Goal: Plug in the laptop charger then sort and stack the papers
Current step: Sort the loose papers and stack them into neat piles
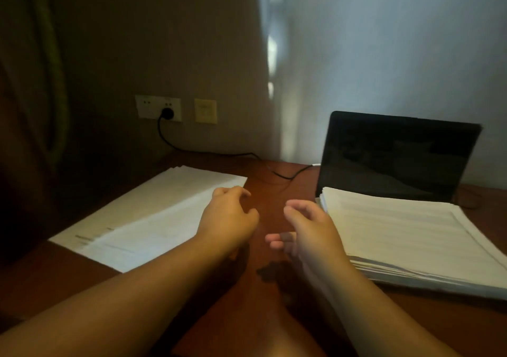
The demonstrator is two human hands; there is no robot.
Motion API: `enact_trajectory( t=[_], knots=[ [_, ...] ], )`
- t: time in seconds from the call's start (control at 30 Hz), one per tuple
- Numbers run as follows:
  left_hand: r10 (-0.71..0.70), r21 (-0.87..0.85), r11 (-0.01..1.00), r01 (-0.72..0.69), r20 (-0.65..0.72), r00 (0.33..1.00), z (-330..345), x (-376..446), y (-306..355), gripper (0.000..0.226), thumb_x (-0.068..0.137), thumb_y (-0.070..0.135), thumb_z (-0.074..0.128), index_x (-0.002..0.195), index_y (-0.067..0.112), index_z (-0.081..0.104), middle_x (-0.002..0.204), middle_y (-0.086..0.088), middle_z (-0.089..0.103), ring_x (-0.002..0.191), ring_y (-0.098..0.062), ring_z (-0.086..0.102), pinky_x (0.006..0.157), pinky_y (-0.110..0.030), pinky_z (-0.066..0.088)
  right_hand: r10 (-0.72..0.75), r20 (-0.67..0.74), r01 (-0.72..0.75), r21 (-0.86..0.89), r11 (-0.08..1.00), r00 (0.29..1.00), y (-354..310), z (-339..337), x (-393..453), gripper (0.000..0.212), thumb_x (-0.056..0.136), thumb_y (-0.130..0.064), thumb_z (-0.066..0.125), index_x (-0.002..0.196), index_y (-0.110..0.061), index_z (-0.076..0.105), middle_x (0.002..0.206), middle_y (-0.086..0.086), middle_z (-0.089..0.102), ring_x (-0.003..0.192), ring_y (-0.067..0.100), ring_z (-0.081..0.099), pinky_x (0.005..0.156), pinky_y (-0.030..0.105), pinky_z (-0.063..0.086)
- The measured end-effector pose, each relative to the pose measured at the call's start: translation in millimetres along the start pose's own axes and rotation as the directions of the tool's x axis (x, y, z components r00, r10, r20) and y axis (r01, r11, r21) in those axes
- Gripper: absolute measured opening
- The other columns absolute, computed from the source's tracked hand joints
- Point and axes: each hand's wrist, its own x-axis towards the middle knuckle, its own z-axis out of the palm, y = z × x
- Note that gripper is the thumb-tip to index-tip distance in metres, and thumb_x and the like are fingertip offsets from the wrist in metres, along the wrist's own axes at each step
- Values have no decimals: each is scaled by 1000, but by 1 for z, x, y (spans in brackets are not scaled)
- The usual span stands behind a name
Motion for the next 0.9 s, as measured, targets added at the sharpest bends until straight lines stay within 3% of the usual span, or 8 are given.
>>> enact_trajectory(
  t=[0.2, 0.27, 0.33, 0.4, 0.53, 0.67, 0.8, 0.9],
  knots=[
    [-39, 21, 999, 41, -74, 997, -22, 16, -33, 40, 95, 30, 62, 134, 29, 53, 150, 3, 39, 80, -7, 56, 59, -12, 37, 33, 105, -28, -52, 998, 994, 9, 40, 22, 40, 99, -18, 57, 137, -26, 49, 131, -5, 44, 63, 25, 72, 59, 30, 58],
    [-61, 40, 997, 66, -130, 990, -27, 20, -41, 46, 94, 31, 63, 138, 30, 49, 160, -1, 25, 90, -10, 57, 64, -13, 36, 38, 117, -29, -75, 997, 992, 10, 48, 28, 49, 97, -19, 60, 142, -33, 45, 115, -9, 49, 68, 25, 73, 66, 34, 61],
    [-66, 58, 995, 80, -211, 975, -32, 24, -50, 56, 93, 32, 64, 143, 33, 40, 167, -2, 3, 97, -16, 64, 61, -14, 35, 35, 127, -19, -127, 992, 991, 12, 53, 34, 59, 94, -20, 64, 143, -43, 41, 133, 1, 50, 71, 23, 74, 69, 36, 62],
    [-58, 90, 992, 84, -254, 965, -36, 29, -57, 63, 92, 32, 65, 147, 36, 34, 167, -1, -9, 101, -17, 66, 61, -13, 35, 13, 114, 13, -221, 975, 993, 13, 57, 39, 71, 92, -23, 67, 145, -54, 30, 160, 5, 24, 71, 17, 74, 67, 32, 62],
    [-43, 146, 986, 80, -241, 969, -38, 38, -71, 62, 93, 32, 65, 147, 36, 35, 167, -1, -3, 108, -16, 63, 72, -15, 46, -83, 130, 128, -398, 908, 988, 18, 64, 43, 89, 92, -25, 68, 146, -62, 10, 165, -1, -9, 70, 9, 73, 60, 24, 59],
    [44, 240, 971, -8, -144, 989, -31, 41, -85, 37, 93, 36, 61, 130, 34, 57, 144, 7, 49, 114, -12, 58, 84, -20, 46, -209, 231, 301, -500, 812, 950, 33, 65, 47, 70, 94, -23, 64, 146, -53, 28, 140, -3, 49, 78, 11, 72, 64, 26, 60],
    [66, 382, 924, -27, -89, 994, -16, 37, -92, 32, 91, 43, 57, 121, 35, 65, 128, 11, 63, 112, -12, 58, 99, -31, 49, -322, 320, 453, -665, 594, 891, 44, 64, 51, 46, 94, -29, 64, 137, -40, 51, 123, -22, 54, 89, 2, 60, 67, 12, 49],
    [43, 359, 933, -24, -44, 998, -11, 38, -91, 32, 92, 44, 56, 121, 35, 66, 125, 11, 64, 110, -11, 59, 100, -34, 48, -226, 441, 495, -749, 440, 868, 51, 64, 55, 48, 93, -42, 62, 139, -38, 50, 131, -19, 52, 121, 8, 47, 98, 28, 47]
  ],
)
